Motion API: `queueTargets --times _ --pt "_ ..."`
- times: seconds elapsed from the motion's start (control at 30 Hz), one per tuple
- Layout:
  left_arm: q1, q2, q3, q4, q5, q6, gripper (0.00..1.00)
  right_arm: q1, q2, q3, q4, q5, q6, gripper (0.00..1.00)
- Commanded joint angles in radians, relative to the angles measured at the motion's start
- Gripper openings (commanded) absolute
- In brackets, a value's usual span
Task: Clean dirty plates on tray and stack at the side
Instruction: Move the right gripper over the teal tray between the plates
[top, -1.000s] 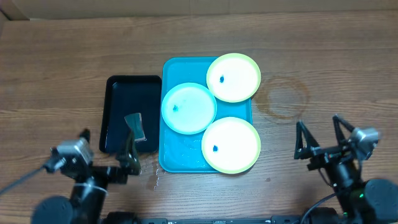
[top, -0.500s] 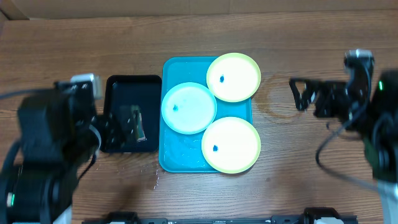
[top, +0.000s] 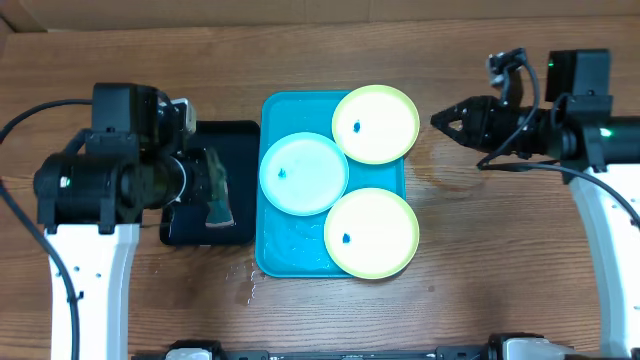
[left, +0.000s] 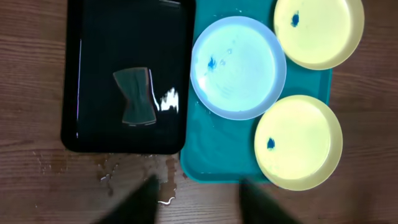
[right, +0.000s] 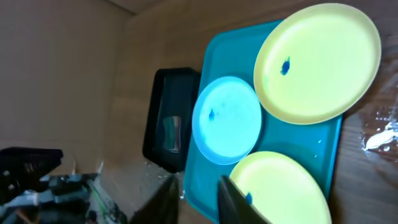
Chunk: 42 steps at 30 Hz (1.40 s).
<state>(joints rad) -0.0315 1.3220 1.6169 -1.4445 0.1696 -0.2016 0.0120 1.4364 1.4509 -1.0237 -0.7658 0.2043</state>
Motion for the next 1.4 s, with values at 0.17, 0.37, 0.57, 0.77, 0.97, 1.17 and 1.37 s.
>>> queueTargets --times 0.17,0.37,0.57,0.77,0.97,1.17,1.37 --pt "-0.003 0.044 0.014 -0.023 0.013 0.023 0.04 0.212 0.069 0.019 -0.032 0.36 0.148 0.18" --pt "-0.003 0.045 -0.03 -0.036 -0.004 0.031 0.04 0.344 0.122 0.005 -0.021 0.497 0.245 0.58" --pt "-0.003 0.045 -0.088 -0.053 0.0 0.031 0.06 0.406 0.174 -0.047 -0.024 0.504 0.245 0.74" --pt "-0.003 0.045 -0.141 -0.033 0.0 0.03 0.29 0.408 0.204 -0.12 0.003 0.524 0.245 0.8" --pt "-0.003 0.045 -0.184 0.029 0.0 0.03 0.59 0.408 0.208 -0.197 0.199 0.533 0.298 0.8" --pt "-0.003 0.046 -0.213 0.082 0.0 0.029 0.63 0.408 0.21 -0.29 0.374 0.549 0.351 0.8" --pt "-0.003 0.046 -0.238 0.109 0.0 0.018 0.65 0.408 0.21 -0.339 0.475 0.562 0.351 1.0"
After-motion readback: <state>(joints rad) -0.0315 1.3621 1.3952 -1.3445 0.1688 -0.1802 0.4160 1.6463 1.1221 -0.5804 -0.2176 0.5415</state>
